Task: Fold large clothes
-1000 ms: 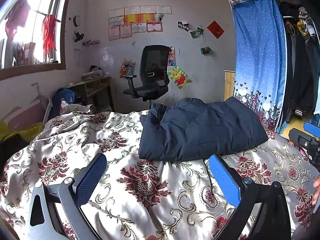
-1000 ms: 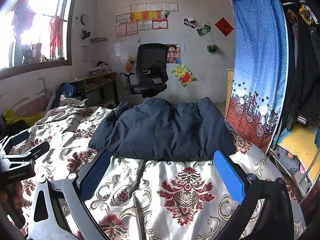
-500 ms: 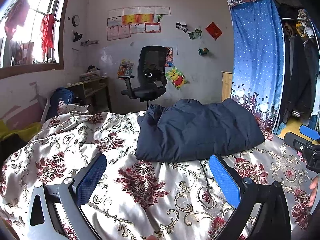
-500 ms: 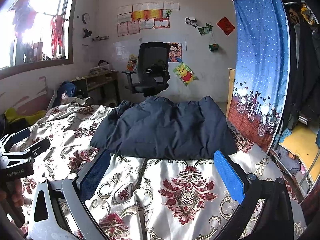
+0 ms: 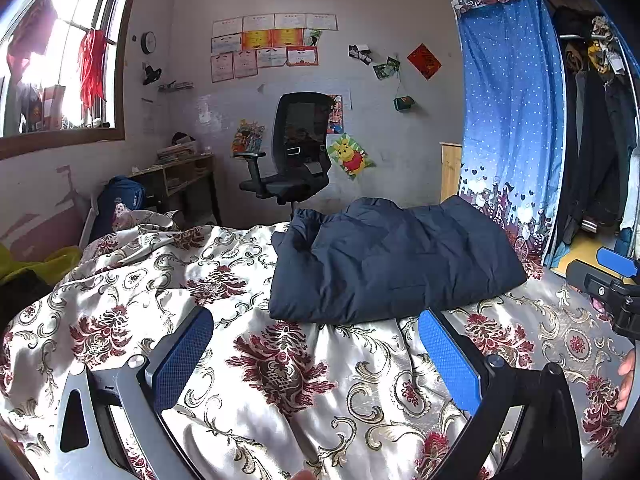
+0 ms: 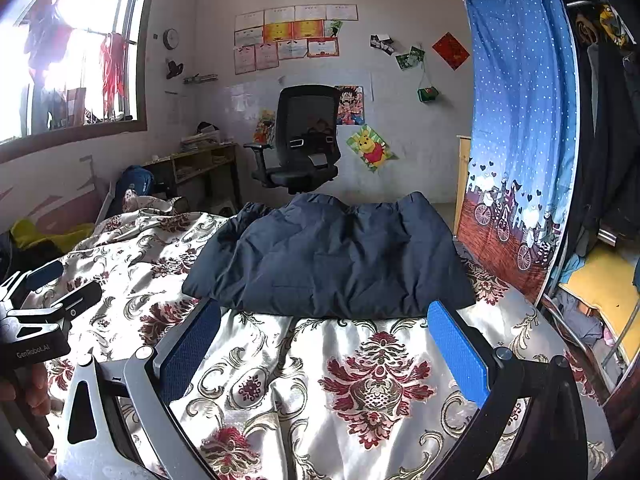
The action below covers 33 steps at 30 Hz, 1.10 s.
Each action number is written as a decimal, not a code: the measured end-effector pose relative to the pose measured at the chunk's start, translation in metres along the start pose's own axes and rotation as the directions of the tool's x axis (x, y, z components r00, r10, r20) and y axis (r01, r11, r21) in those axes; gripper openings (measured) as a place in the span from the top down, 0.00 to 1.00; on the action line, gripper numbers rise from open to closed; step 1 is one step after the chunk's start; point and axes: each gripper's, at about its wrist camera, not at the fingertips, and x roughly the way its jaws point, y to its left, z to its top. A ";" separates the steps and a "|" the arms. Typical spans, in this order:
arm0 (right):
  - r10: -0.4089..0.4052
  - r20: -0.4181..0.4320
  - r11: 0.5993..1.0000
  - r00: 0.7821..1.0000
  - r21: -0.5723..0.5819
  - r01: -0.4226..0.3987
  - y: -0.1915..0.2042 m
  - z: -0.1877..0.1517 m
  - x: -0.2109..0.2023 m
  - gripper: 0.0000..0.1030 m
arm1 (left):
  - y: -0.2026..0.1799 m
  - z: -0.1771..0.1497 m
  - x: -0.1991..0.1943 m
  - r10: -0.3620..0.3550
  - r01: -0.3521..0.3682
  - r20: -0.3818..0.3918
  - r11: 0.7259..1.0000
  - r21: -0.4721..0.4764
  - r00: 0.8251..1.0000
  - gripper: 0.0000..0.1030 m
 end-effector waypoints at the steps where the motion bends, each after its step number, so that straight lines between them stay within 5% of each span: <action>1: 0.002 -0.001 1.000 1.000 0.002 -0.002 -0.001 0.001 0.000 0.01 | 0.000 0.000 0.000 -0.001 0.001 0.000 1.000 -0.001 1.000 0.00; 33: 0.007 -0.004 1.000 1.000 0.013 -0.007 -0.001 -0.001 0.000 0.01 | 0.000 -0.002 -0.002 -0.010 0.010 -0.002 1.000 0.000 1.000 0.00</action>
